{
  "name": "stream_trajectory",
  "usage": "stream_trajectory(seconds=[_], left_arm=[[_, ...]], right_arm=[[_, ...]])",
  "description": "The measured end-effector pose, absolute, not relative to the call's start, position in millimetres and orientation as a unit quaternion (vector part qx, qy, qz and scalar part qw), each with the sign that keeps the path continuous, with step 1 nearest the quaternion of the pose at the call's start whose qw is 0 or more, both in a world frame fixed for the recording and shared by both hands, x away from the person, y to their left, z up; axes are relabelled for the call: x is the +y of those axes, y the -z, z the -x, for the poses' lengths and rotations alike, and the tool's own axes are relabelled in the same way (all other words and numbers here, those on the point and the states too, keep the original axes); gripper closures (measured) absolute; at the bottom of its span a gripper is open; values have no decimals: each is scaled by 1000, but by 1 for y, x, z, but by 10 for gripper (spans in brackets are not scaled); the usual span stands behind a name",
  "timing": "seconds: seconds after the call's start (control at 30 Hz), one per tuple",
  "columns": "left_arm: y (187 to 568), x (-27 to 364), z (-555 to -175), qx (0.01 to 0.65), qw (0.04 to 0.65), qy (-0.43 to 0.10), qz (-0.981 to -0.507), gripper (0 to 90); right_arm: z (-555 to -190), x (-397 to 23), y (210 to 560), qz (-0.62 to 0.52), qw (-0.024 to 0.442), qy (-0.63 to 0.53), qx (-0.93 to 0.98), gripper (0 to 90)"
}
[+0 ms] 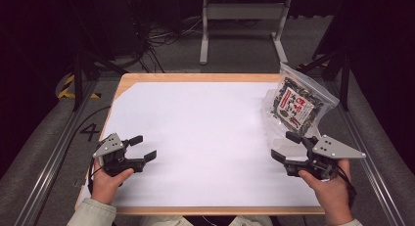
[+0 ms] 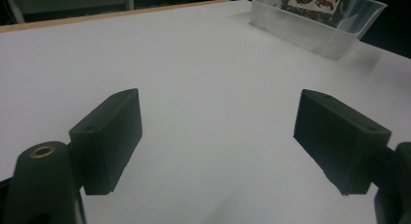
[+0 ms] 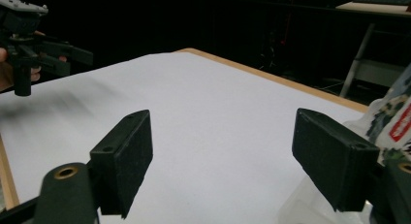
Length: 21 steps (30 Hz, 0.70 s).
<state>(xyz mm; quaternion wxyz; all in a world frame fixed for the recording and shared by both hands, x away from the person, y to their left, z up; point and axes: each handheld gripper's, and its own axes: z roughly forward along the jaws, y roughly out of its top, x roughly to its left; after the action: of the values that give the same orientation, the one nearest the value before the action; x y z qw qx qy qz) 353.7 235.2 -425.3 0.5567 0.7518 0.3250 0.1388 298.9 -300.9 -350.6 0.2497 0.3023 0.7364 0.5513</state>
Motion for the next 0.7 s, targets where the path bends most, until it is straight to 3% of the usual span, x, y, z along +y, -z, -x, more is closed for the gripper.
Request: stream_trajectory(seconds=[0.7], left_arm=[[432,230,-354,306,552,-134,-764,183]], right_arm=[[-322,-272,431,-312,216,-501,778,256]])
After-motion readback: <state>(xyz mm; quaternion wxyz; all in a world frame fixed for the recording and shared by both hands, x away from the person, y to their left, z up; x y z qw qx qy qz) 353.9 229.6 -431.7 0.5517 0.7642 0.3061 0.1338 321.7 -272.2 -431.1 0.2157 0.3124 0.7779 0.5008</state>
